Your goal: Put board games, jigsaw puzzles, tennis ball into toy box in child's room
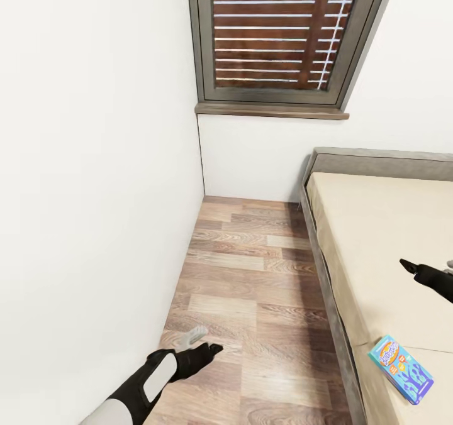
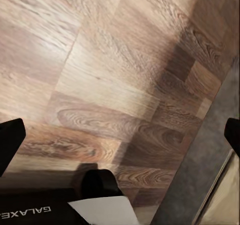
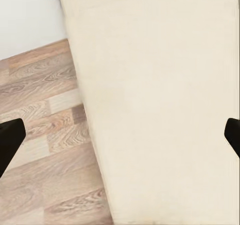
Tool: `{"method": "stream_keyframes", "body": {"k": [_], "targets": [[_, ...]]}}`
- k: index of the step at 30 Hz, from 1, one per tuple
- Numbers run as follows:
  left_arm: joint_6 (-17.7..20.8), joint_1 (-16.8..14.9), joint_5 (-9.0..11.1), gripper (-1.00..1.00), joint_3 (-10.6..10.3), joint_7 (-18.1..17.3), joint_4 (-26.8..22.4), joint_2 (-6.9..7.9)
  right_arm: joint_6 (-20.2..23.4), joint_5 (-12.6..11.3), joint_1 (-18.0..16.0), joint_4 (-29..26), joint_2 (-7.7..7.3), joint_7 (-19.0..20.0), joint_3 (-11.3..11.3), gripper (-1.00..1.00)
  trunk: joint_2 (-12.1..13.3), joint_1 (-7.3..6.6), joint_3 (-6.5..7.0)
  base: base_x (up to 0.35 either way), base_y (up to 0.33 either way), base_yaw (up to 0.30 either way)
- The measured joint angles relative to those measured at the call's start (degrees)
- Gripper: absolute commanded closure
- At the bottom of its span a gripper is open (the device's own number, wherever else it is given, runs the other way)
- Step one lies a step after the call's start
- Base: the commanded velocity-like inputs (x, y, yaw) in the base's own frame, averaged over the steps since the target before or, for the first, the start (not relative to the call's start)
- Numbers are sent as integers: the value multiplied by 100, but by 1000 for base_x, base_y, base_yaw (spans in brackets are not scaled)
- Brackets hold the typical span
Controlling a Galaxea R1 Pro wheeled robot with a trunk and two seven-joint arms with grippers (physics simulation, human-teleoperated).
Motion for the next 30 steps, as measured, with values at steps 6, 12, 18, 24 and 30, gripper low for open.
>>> {"method": "stream_keyframes", "body": {"k": [6,12,18,24,30], "targets": [[-6,-43,20,-100,48,-1009,215,33,408,-33,480,-964,129,11,-15,-100,0,0,0,0,0,-84],[-10,-52,62,-100,195,-1394,286,42,495,-40,585,-1194,154,19,-17,-100,0,0,0,0,0,-200],[2,-55,94,-100,380,-1576,315,45,524,-43,620,-1272,163,21,-15,-100,0,0,0,0,0,-233],[32,-57,109,-100,550,-1864,373,53,541,-45,647,-1387,171,24,-11,-100,0,0,0,0,0,-247],[50,-59,121,-100,642,-2131,542,106,551,-47,673,-1537,211,25,-12,-100,0,0,0,0,0,-254]]}}
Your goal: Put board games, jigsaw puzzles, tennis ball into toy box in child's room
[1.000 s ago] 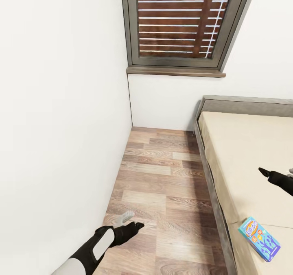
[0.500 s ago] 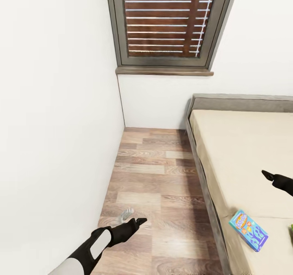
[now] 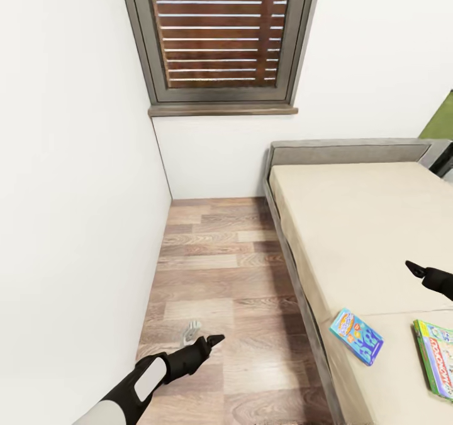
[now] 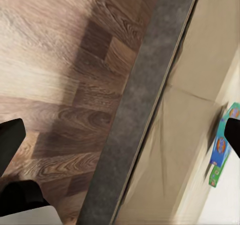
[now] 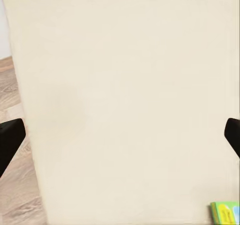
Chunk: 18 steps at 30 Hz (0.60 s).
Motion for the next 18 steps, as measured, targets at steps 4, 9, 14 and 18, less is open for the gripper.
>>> {"method": "stream_keyframes", "body": {"k": [4,9,14,18], "targets": [[10,-1,35,-100,75,-121,100,59,1,1,10,-57,29,0,0,-100,0,0,0,0,0,-257],[10,-3,41,-100,117,-194,149,91,3,0,14,-103,57,0,0,-100,0,0,0,0,0,-258],[-8,-5,26,-100,132,-234,154,108,6,0,17,-135,76,2,0,-100,0,0,0,0,0,-259],[-32,-7,16,-100,128,-253,138,113,8,-2,26,-154,96,4,0,-100,0,0,0,0,0,-259]]}}
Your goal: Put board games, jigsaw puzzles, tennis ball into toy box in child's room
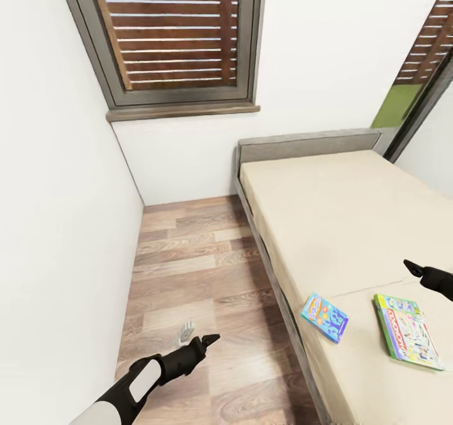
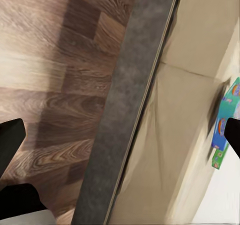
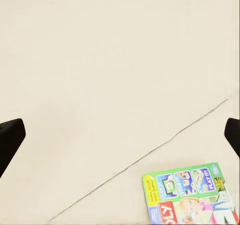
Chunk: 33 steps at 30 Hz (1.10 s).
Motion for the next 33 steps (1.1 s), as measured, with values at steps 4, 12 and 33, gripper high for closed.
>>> {"method": "stream_keyframes", "body": {"k": [4,12,33], "targets": [[-21,-4,-10,-100,-9,-12,-34,-42,-4,3,34,-28,91,-3,4,-100,0,0,0,0,0,-259],[-29,-11,4,-100,4,7,-428,-55,-6,3,44,-40,139,-2,8,-100,0,0,0,0,0,-259],[267,-68,-173,-100,-176,100,-2052,-223,-15,12,139,-163,226,-4,48,-100,0,0,0,0,0,-240]]}}
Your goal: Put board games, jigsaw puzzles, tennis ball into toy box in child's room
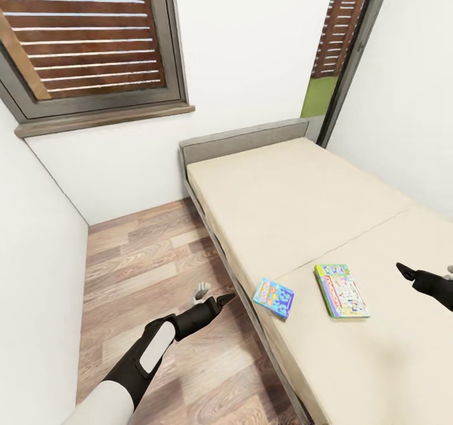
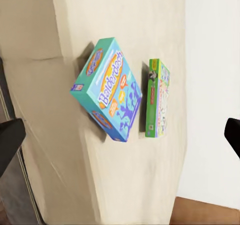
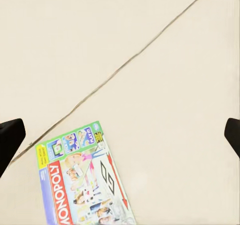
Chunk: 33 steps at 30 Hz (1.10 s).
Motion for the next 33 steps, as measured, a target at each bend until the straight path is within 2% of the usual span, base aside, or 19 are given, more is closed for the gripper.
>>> {"method": "stream_keyframes", "body": {"k": [13,33], "targets": [[146,-79,-119,-100,-100,-13,-144,14,5,15,62,-111,17,5,7,-100,0,0,0,0,0,-66],[250,-81,-81,-100,-76,-20,-180,20,9,31,90,-137,-38,5,-41,-100,0,0,0,0,0,-8]]}}
